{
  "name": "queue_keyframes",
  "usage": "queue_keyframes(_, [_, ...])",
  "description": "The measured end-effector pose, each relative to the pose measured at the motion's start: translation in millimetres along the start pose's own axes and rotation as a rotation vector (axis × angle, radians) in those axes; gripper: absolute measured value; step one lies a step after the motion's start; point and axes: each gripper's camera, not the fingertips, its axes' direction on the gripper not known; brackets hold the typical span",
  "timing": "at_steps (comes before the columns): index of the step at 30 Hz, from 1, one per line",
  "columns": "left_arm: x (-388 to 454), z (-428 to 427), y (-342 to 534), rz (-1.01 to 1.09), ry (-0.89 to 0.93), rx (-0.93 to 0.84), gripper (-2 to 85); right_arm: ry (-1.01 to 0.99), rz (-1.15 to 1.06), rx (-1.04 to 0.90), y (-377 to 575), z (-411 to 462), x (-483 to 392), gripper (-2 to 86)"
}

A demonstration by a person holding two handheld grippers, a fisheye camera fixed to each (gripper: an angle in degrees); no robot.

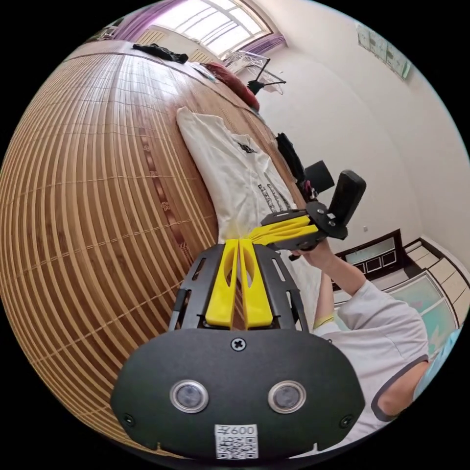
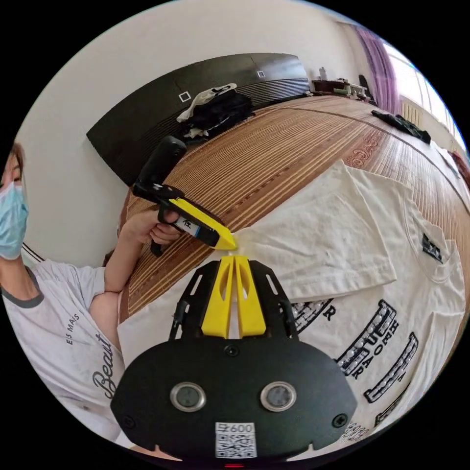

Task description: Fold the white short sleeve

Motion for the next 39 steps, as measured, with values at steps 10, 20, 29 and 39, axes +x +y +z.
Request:
queue_keyframes(10, [0,-5,1,0.027,-0.054,-0.025,0.0,0.071,0.166,-0.113,46,-42,10,-0.9])
queue_keyframes(20, [-38,-3,-3,-0.105,0.115,0.11,0.1,-0.082,0.091,-0.036,-52,10,14,-0.9])
queue_keyframes(29, [-24,2,-7,-0.048,-0.06,0.052,-0.1,0.206,0.094,-0.112,-23,-12,23,-0.8])
queue_keyframes(39, [-29,7,-1,-0.035,-0.082,0.054,0.0,0.304,0.22,0.117,12,-50,28,-0.9])
